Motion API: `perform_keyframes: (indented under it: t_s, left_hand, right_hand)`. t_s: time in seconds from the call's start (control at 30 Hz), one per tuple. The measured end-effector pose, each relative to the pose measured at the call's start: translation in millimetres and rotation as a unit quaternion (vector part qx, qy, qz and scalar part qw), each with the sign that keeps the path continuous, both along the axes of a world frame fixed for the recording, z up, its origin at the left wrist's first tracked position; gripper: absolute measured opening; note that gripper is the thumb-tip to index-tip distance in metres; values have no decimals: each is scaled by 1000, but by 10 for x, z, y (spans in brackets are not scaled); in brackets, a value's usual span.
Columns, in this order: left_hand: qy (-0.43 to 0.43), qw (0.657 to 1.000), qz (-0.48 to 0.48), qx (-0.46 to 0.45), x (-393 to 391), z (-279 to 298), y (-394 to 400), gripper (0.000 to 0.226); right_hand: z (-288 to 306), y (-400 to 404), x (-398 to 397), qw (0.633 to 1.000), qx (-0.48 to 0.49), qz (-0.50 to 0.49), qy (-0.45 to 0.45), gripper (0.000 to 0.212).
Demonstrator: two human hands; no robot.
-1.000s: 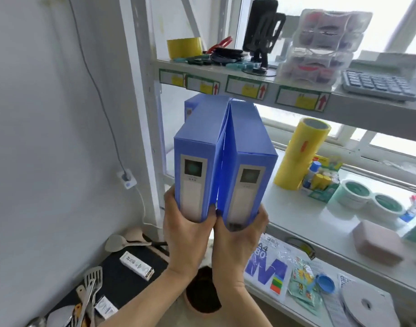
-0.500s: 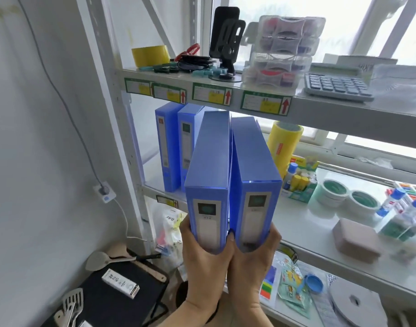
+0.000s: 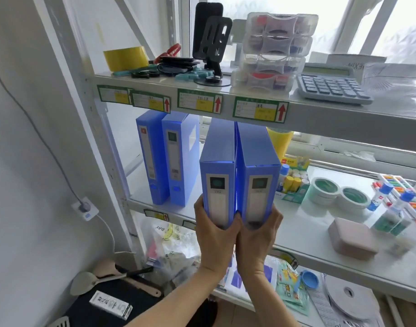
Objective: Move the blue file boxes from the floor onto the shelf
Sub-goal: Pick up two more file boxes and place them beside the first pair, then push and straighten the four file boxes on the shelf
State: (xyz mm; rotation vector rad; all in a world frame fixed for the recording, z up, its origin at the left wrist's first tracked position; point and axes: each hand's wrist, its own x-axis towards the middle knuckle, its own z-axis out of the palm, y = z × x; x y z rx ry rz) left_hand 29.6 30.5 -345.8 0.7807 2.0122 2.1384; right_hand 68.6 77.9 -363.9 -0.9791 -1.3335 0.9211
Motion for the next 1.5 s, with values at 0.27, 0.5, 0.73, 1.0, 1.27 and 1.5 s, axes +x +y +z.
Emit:
perform_keyframes:
  t_s: [0.27,0.5,0.73,1.0,1.27,1.5]
  left_hand:
    - [47,999,-3,-7,-727,241,674,72]
    - [52,998,-8,-28,-1361,168,1003,75]
    - [25,997,-50,-46,-1738,65,1160,81]
    - [26,995,-85,-42,-1808,-193,1102,78]
    - [115,985,-101,-83,-1670,-365,596,78]
    - [128,987,62,-79,-2134,-462,-76,73]
  right_hand:
    - [190,691,-739,999,27,-16,10,67]
    - [159,975,-1324,1000,8,-9,16,66]
    - [-19,1030,-1602,999,-15,-15,30,68]
    - [-186,1012,-1580,1000,-1,-6,-18,73]
    - [-356,1016,-1417,995,1,-15,-96,87]
    - [-662,1094,-1245,977,-87,70,-182,98]
